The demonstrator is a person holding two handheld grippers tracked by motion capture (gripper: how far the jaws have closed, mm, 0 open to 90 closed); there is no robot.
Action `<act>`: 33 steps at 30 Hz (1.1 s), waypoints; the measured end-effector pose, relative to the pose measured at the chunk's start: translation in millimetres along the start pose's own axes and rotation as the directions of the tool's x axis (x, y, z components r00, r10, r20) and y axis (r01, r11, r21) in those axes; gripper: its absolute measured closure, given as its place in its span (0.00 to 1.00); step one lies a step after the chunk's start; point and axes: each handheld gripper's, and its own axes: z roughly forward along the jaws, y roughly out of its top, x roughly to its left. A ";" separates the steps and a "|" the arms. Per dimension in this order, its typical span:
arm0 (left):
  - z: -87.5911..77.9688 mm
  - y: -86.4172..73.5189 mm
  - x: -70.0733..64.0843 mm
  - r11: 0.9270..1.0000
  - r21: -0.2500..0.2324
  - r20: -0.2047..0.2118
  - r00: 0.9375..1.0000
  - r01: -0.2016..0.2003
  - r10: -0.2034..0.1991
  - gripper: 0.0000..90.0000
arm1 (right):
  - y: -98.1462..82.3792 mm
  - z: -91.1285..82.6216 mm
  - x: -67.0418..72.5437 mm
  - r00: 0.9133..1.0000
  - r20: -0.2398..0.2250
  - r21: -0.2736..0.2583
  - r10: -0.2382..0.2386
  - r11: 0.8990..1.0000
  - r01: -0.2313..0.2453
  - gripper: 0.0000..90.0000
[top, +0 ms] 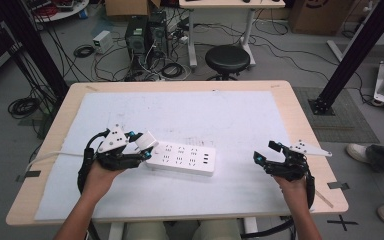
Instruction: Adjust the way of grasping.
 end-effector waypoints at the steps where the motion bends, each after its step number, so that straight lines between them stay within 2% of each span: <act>1: 0.9 1.0 -2.2 1.000 -0.002 0.011 1.000 -0.010 0.010 0.47 | 1.8 -0.9 1.6 1.000 -0.019 0.003 0.009 1.000 -0.009 0.17; 5: 2.7 4.2 -8.5 0.999 -0.001 0.048 0.998 -0.039 0.039 0.47 | 11.1 -2.0 7.6 0.993 -0.118 0.039 0.032 0.999 -0.028 0.17; 10: 6.5 9.1 -16.8 0.997 0.003 0.084 0.994 -0.077 0.077 0.47 | 20.0 2.5 12.7 0.972 -0.221 0.085 0.084 0.994 -0.067 0.17; 14: 10.5 14.0 -25.6 0.989 0.023 0.113 0.984 -0.144 0.141 0.47 | 26.1 9.4 18.8 0.954 -0.277 0.124 0.112 0.989 -0.080 0.17; 15: 12.0 15.1 -28.3 0.987 0.024 0.118 0.981 -0.156 0.152 0.47 | 27.5 11.2 20.8 0.952 -0.283 0.128 0.112 0.989 -0.078 0.17; 18: 15.1 18.8 -34.9 0.980 0.030 0.136 0.972 -0.199 0.193 0.47 | 32.1 16.8 29.0 0.943 -0.311 0.154 0.122 0.985 -0.076 0.17; 20: 17.5 21.8 -40.5 0.972 0.033 0.152 0.962 -0.233 0.225 0.47 | 34.5 20.4 34.6 0.937 -0.326 0.173 0.123 0.983 -0.069 0.17; 22: 19.7 24.2 -45.6 0.965 0.033 0.164 0.953 -0.262 0.253 0.47 | 37.0 26.3 40.9 0.928 -0.351 0.194 0.126 0.979 -0.060 0.17; 23: 19.7 24.2 -45.6 0.965 0.033 0.164 0.953 -0.262 0.253 0.47 | 37.0 26.3 40.9 0.928 -0.351 0.194 0.126 0.979 -0.060 0.17; 24: 21.3 26.2 -49.7 0.957 0.033 0.176 0.944 -0.289 0.279 0.47 | 38.1 28.5 43.6 0.922 -0.362 0.207 0.136 0.976 -0.063 0.17; 25: 22.3 27.8 -52.9 0.951 0.029 0.186 0.936 -0.309 0.299 0.47 | 39.8 35.3 49.7 0.911 -0.385 0.227 0.147 0.972 -0.061 0.17; 27: 23.1 29.9 -56.8 0.943 0.020 0.192 0.927 -0.332 0.322 0.47 | 40.8 39.2 54.2 0.902 -0.401 0.245 0.158 0.968 -0.061 0.17; 28: 23.1 29.9 -56.8 0.943 0.020 0.192 0.927 -0.332 0.322 0.47 | 41.2 41.0 56.7 0.899 -0.406 0.253 0.165 0.965 -0.063 0.17; 30: 23.9 32.1 -61.4 0.935 -0.003 0.198 0.917 -0.354 0.347 0.47 | 41.2 44.8 60.8 0.888 -0.426 0.262 0.172 0.963 -0.061 0.17; 32: 24.3 32.5 -63.1 0.934 -0.007 0.199 0.915 -0.358 0.352 0.47 | 41.1 45.4 62.3 0.886 -0.425 0.273 0.183 0.960 -0.068 0.17; 33: 25.5 32.9 -65.9 0.929 -0.018 0.204 0.909 -0.369 0.365 0.47 | 40.6 47.1 63.4 0.882 -0.434 0.272 0.186 0.960 -0.069 0.17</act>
